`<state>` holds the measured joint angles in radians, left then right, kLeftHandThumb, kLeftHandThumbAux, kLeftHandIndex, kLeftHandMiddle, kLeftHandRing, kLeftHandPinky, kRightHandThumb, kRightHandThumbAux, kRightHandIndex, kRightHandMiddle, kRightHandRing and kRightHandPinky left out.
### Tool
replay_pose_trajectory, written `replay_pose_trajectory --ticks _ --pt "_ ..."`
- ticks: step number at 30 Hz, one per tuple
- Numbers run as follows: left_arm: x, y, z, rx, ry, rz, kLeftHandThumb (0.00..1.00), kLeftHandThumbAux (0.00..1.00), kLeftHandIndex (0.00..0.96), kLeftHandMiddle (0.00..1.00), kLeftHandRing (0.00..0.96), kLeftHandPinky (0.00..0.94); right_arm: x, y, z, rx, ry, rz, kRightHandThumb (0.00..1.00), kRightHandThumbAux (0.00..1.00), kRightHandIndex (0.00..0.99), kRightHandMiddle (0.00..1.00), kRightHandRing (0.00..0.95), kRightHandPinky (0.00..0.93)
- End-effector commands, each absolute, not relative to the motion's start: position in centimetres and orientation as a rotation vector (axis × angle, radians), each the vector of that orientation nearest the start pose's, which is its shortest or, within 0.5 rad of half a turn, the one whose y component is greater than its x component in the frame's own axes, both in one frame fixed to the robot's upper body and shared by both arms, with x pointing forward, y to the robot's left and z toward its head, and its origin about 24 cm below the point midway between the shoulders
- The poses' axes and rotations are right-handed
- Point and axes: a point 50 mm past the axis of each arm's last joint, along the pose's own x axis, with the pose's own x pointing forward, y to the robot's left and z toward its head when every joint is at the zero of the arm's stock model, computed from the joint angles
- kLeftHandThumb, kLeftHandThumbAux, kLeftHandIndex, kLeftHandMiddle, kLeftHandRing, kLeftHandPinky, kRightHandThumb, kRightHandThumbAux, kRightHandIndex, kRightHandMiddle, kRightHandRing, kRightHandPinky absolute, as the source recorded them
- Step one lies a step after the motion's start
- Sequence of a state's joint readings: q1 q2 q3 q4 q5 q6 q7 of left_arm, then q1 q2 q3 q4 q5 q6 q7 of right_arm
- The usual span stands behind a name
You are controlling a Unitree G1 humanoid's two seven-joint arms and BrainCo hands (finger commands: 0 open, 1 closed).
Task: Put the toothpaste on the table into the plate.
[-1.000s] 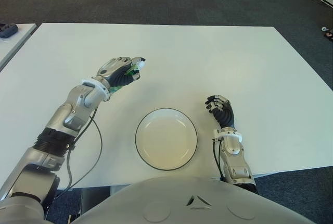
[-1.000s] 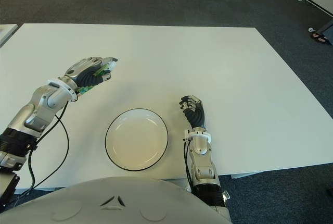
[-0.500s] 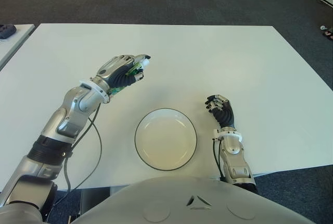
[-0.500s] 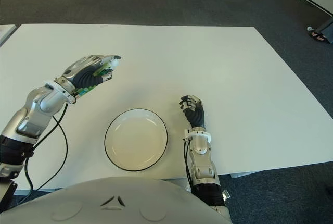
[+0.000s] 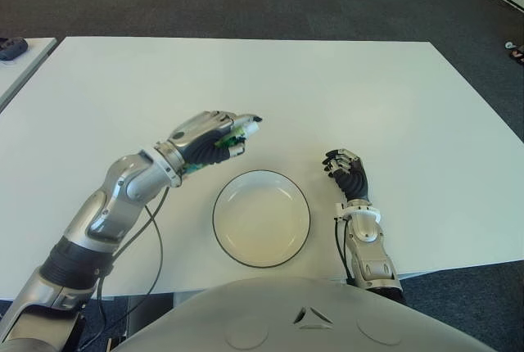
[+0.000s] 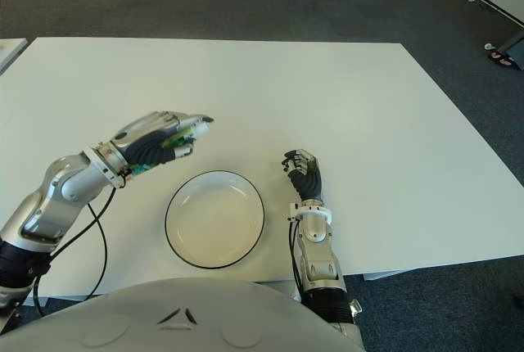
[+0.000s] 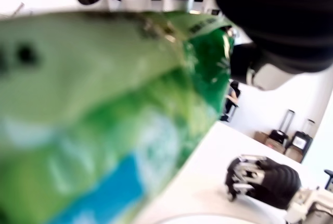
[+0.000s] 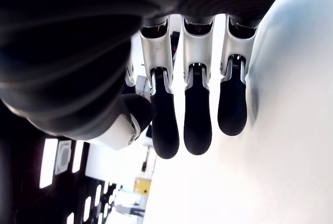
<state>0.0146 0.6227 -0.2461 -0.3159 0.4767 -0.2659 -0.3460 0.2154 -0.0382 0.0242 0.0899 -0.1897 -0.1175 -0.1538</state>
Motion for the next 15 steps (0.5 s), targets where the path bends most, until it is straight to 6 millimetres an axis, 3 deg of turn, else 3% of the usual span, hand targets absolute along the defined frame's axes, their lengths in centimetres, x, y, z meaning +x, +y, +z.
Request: replay_pose_trajectory --ticks 1,15 --pt "21.0 13.9 9.5 1.125 -0.375 -0.858 0.714 0.707 0.441 0.893 0.871 0.871 20.3 -16.8 -1.4 -0.233 0.177 -0.140 0.707 0.731 0.429 0.543 0.542 0.539" --pt "19.5 11.8 5.6 1.232 -0.420 -1.127 0.713 0.707 0.442 0.872 0.876 0.882 20.2 -16.7 -1.4 -0.238 0.173 -0.136 0.707 0.731 0.429 0.540 0.541 0.551"
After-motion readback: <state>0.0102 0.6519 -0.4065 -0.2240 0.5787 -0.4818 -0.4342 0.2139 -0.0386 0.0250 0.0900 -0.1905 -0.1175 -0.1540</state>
